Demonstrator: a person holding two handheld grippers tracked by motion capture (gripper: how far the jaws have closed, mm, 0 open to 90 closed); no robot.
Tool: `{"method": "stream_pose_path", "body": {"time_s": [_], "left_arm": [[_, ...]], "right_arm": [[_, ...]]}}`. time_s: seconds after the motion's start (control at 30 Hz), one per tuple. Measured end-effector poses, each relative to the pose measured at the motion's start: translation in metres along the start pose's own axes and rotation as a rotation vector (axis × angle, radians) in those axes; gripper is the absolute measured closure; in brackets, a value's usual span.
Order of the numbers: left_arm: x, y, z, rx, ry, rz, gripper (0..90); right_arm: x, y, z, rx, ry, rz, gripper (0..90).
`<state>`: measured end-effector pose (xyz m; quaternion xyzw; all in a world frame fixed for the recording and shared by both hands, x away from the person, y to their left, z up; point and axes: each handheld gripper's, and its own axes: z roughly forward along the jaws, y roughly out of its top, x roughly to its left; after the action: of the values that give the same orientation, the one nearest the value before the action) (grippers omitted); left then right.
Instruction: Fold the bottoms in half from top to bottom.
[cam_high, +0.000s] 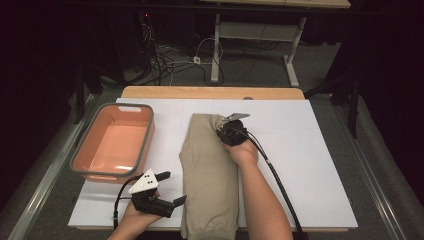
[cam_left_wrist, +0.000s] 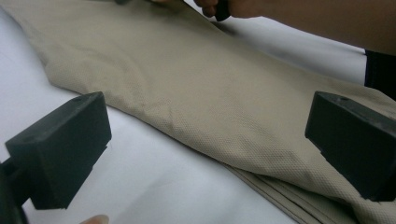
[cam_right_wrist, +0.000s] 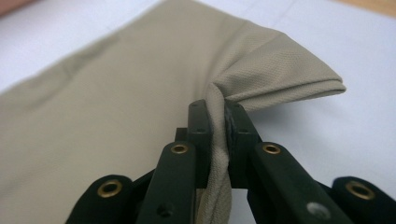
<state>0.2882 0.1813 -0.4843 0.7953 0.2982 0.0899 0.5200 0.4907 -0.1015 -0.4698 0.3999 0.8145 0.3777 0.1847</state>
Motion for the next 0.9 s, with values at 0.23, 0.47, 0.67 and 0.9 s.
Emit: {"method": "stream_pose_path", "body": {"time_s": [0.23,0.47,0.67,0.9], "left_arm": [[0.002,0.0,0.0,-0.006,0.0,-0.013,0.0],[0.003,0.0,-0.001,-0.011,-0.005,-0.019,0.0],[0.003,0.0,-0.001,-0.006,-0.004,-0.016,0.0],[0.002,0.0,-0.001,-0.007,0.0,-0.014,0.0]], "right_arm": [[0.01,0.006,-0.024,-0.054,0.024,-0.032,83.3],[0.027,-0.002,-0.064,-0.139,0.05,-0.055,83.3],[0.041,-0.011,-0.094,-0.194,0.1,-0.078,83.2],[0.054,-0.04,-0.124,-0.221,0.148,-0.08,82.6]]}}
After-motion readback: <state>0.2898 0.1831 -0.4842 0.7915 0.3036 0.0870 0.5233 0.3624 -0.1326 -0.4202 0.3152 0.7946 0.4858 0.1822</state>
